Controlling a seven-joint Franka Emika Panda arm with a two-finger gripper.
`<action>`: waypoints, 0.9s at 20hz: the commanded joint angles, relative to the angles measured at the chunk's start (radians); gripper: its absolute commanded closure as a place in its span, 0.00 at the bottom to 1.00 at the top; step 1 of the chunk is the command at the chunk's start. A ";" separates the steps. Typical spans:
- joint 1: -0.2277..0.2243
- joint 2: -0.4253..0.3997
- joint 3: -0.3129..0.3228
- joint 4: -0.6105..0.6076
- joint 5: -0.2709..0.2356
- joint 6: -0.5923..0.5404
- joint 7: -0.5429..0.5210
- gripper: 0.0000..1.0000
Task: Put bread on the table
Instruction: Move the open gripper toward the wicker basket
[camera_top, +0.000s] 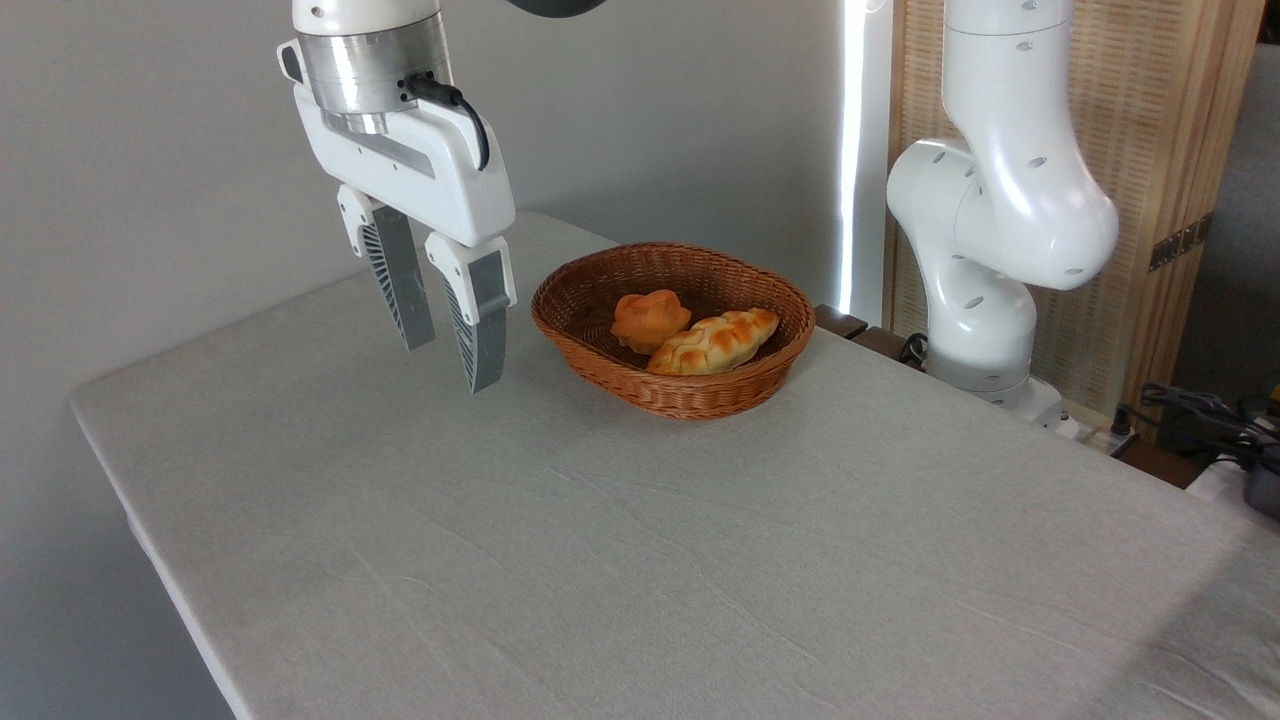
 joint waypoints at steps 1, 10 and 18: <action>0.004 -0.028 0.004 -0.027 0.013 0.016 0.005 0.00; 0.004 -0.031 0.002 -0.032 0.013 0.016 0.005 0.00; 0.004 -0.085 -0.001 -0.098 -0.004 0.020 0.002 0.00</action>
